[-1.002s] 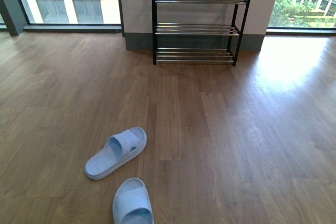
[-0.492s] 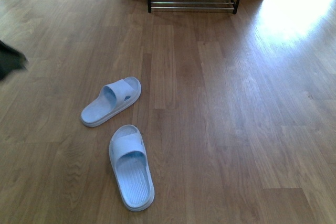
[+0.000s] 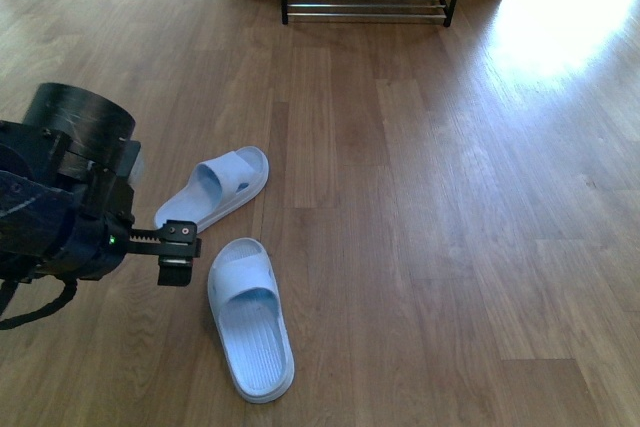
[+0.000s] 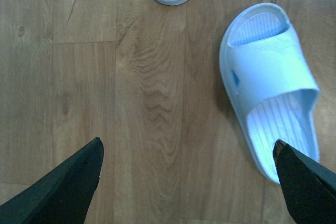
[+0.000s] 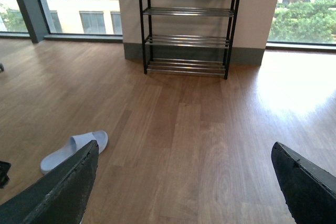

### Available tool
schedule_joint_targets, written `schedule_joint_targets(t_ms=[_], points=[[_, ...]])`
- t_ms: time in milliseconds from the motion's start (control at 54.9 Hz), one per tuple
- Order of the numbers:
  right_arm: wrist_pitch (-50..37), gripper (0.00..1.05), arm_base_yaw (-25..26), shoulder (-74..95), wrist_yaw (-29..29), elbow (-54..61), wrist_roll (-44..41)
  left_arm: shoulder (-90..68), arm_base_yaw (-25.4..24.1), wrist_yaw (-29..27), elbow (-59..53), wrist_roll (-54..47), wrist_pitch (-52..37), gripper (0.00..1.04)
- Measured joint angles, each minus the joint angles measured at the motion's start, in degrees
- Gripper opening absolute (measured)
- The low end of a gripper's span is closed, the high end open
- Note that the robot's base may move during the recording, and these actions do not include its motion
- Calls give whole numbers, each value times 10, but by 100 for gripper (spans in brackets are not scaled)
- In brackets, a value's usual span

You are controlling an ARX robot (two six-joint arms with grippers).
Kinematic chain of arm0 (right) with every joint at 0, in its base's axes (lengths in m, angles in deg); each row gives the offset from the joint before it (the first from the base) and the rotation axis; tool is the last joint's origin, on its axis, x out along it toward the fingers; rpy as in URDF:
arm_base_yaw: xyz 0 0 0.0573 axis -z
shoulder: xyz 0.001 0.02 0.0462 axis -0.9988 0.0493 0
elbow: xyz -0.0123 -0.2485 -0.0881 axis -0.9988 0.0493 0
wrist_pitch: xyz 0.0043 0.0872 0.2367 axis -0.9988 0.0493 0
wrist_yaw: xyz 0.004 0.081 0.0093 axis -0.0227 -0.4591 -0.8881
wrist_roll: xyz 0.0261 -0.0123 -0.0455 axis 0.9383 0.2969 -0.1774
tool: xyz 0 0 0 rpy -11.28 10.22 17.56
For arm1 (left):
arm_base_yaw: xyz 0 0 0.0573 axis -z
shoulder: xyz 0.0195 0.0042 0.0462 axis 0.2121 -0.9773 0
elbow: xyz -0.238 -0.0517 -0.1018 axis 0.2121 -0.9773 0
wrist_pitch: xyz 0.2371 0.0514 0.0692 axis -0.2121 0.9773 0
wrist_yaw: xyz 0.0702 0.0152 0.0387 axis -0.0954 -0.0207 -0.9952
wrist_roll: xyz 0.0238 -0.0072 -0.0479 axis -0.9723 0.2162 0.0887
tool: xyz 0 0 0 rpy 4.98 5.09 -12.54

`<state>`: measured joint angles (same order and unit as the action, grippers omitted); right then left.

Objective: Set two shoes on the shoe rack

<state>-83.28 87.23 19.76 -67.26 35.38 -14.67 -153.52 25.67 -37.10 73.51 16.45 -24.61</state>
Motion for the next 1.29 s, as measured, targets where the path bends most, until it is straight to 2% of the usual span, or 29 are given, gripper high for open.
schedule_joint_targets(t_ms=[128,711,1039,1294], points=[[0,95,0,0,0,0,0,-78,6,-18,53,-24,-19,95],[0,95,0,0,0,0,0,-297,45,-20,219,-129,-51,95],[0,95,0,0,0,0,0,-380,50,-12,309,-149,-68,95],[0,95,0,0,0,0,0,-394,54,5,310,-145,-114,95]])
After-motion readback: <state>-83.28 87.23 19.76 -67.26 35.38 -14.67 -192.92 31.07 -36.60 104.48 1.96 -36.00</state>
